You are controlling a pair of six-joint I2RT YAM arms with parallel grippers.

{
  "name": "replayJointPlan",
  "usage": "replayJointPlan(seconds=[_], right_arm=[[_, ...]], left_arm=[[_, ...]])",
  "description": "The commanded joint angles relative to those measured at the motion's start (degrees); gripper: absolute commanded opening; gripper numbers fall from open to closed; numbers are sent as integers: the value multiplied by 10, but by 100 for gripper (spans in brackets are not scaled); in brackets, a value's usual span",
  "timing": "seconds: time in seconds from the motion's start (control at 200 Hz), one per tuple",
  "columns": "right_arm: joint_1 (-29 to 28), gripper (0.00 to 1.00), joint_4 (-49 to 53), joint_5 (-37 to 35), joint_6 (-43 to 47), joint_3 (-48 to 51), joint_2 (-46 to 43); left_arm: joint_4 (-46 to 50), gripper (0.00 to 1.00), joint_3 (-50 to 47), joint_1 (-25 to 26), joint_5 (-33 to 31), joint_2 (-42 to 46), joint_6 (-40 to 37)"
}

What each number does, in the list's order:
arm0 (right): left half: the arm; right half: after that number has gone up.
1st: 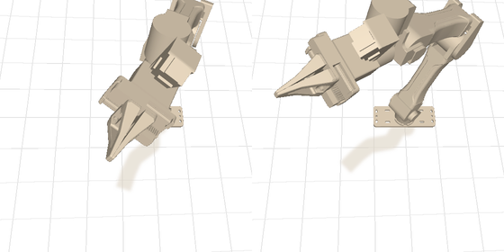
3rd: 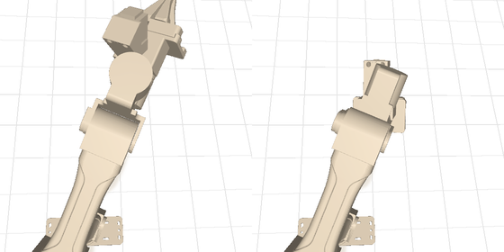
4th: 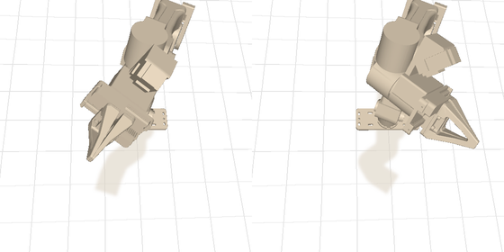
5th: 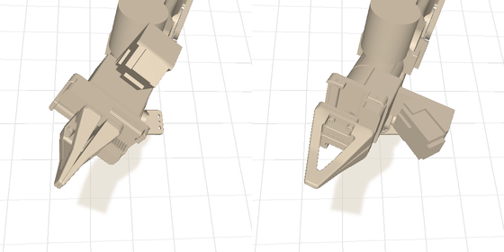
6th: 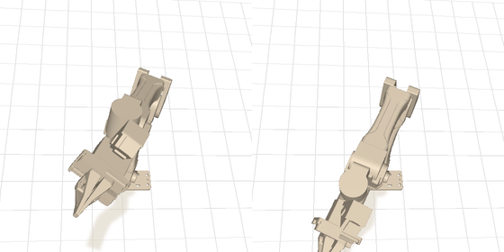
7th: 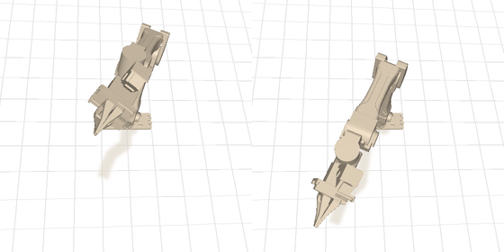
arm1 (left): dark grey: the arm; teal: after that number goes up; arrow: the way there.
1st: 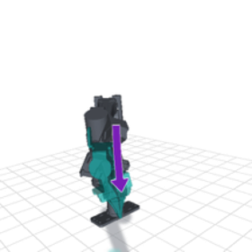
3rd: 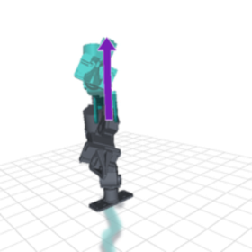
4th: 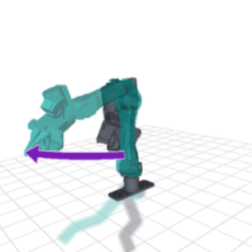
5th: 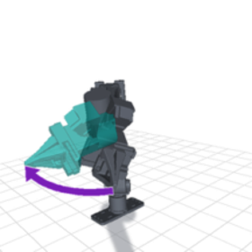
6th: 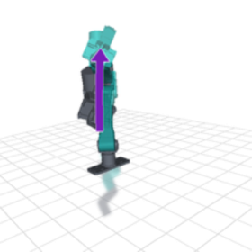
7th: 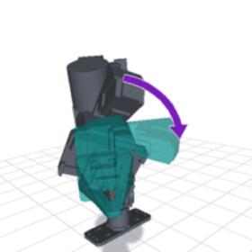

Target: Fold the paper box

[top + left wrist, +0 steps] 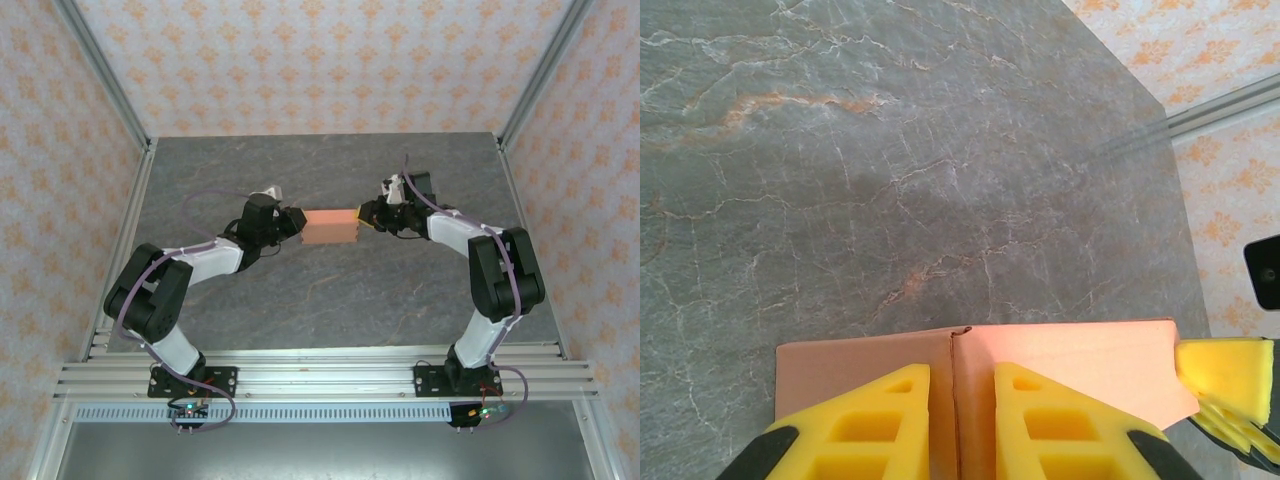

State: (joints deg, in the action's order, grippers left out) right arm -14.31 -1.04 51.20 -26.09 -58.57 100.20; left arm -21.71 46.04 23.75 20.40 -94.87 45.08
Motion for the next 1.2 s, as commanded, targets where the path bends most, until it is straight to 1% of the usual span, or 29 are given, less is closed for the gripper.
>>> replayJointPlan(seconds=[0.0, 0.15, 0.34, 0.535, 0.656, 0.816, 0.891, 0.966, 1.071, 1.156, 1.196], right_arm=[[-3, 14, 45, -55, 12, 33, 20], [-21, 14, 48, -64, 31, 32, -18], [-50, 16, 52, -112, 67, 70, -76], [-73, 18, 24, -143, 62, 136, -126], [-84, 18, 2, -157, 50, 164, -134], [-87, 21, -10, -177, 42, 184, -137], [-87, 25, -6, -177, 46, 188, -141], [-87, 30, 19, -183, 60, 179, -157], [-87, 39, 60, -211, 80, 153, -188], [-86, 47, 84, -231, 90, 121, -191], [-86, 50, 107, -262, 98, 101, -191]], left_arm=[[146, 16, -57, 9, 56, -40, -20], [125, 16, -62, 15, 68, -16, -31], [101, 17, -90, 36, 63, 17, -49], [92, 20, -133, 60, 26, 66, -59], [112, 23, -140, 79, 4, 86, -69], [150, 26, -141, 81, -23, 106, -76], [168, 30, -141, 81, -28, 116, -84], [188, 33, -136, 81, -33, 128, -97], [211, 36, -127, 80, -52, 156, -107], [223, 37, -121, 68, -67, 182, -109], [234, 38, -118, 57, -77, 198, -111]])
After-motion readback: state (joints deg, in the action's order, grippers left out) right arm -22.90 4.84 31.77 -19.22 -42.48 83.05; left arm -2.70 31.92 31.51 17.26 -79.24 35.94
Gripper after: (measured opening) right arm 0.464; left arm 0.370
